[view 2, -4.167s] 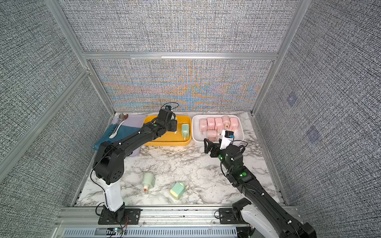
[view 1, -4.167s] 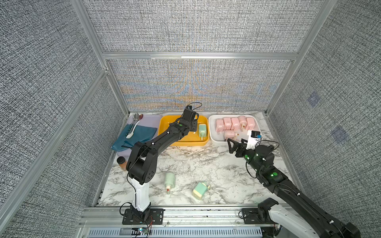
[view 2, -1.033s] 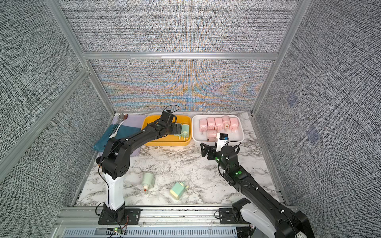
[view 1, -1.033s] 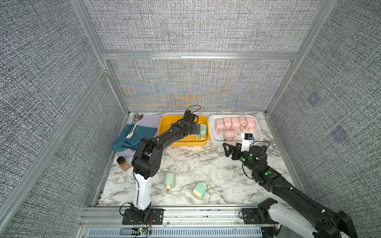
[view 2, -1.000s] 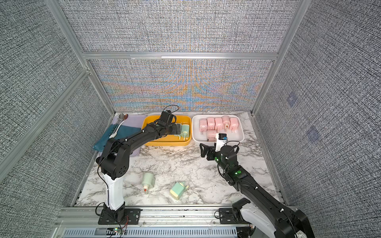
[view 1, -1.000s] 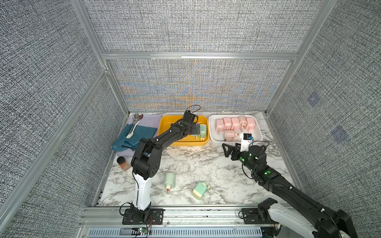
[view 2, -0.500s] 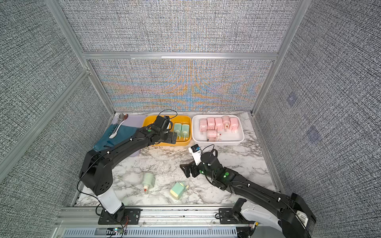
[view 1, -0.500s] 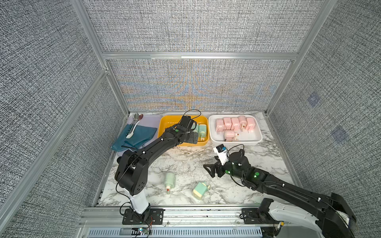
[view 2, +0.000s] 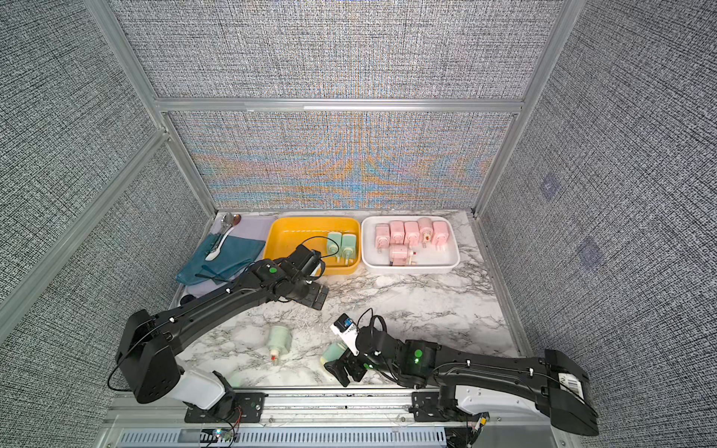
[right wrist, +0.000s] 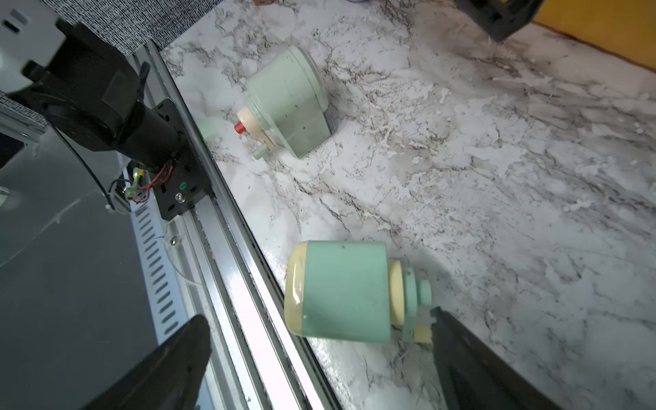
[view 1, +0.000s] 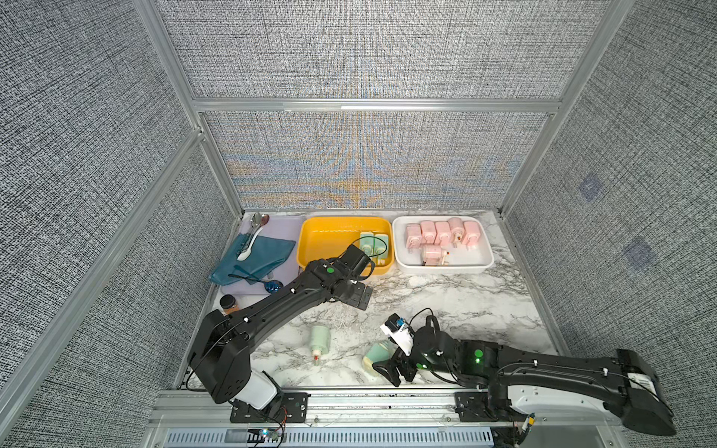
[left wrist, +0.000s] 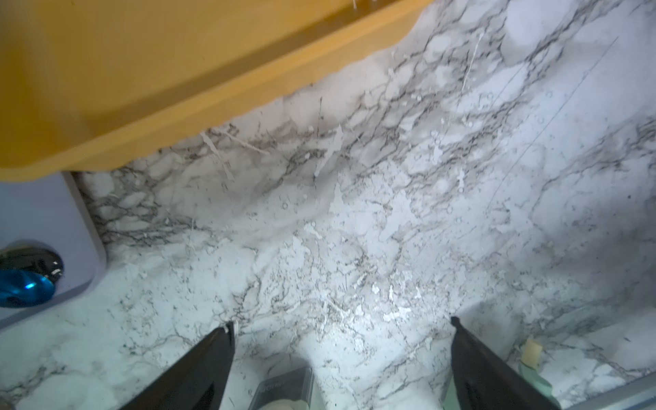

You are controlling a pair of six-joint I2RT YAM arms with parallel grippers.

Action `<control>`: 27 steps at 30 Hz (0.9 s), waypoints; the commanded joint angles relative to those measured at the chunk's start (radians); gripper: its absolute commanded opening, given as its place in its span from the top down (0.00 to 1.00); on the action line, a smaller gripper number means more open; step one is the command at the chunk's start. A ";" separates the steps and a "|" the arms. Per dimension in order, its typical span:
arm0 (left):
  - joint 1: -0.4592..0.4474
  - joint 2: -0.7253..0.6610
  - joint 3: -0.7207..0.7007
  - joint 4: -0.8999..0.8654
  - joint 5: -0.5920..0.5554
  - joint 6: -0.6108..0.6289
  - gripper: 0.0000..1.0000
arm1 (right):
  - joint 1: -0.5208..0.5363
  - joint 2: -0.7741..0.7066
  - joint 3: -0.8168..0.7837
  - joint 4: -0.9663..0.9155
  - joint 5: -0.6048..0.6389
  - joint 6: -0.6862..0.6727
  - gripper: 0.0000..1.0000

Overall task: Place the pencil sharpeners by color into the storage box
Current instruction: Pick up the pencil sharpener from the center of the board.

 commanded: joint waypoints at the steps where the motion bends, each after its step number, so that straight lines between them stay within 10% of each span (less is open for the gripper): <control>1: -0.015 -0.011 -0.025 -0.040 0.109 -0.023 0.01 | 0.039 0.035 -0.001 -0.004 0.124 0.039 0.01; 27: -0.025 0.015 -0.060 0.002 0.153 -0.013 0.01 | 0.017 0.044 0.002 -0.241 0.311 0.106 0.01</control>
